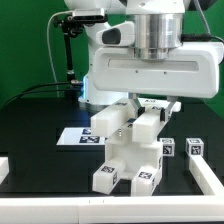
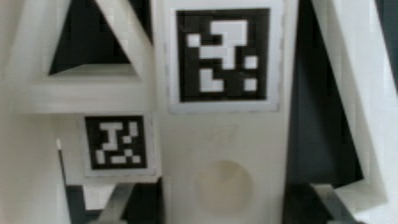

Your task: Assemble chair

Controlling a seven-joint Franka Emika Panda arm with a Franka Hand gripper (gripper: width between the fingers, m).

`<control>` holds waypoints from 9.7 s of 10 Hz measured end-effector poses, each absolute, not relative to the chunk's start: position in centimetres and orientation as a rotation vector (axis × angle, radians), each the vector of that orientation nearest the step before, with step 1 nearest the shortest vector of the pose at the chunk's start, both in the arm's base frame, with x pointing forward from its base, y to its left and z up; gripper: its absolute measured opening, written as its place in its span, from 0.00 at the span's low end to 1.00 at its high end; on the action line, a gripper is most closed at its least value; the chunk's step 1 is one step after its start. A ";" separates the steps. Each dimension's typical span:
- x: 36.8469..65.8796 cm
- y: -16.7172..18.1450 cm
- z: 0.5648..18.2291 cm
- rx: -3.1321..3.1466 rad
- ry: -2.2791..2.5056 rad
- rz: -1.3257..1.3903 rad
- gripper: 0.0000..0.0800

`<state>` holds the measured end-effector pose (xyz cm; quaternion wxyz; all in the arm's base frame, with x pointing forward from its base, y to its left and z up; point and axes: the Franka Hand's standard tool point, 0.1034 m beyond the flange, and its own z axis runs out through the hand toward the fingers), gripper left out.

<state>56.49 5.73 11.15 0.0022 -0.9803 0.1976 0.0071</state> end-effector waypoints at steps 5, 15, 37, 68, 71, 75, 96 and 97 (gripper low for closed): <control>57.7 4.6 9.8 -3.091 0.571 -0.078 0.36; 59.0 2.1 9.9 -3.111 0.485 -0.141 0.80; 57.3 8.0 14.6 -3.068 0.481 -0.098 0.81; 44.1 19.0 1.1 -3.117 0.520 0.009 0.54; 44.2 19.0 1.1 -3.117 0.520 0.008 0.36; 44.3 18.9 1.3 -3.122 0.490 0.014 0.36; 56.6 2.8 14.2 -3.123 -0.098 -0.090 0.36; 57.8 1.7 14.5 -3.128 -0.101 -0.113 0.36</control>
Offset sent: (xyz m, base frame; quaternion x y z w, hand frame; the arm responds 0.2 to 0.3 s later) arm 0.0045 -0.0143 -0.0188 -0.0078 0.0275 -0.0186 0.9994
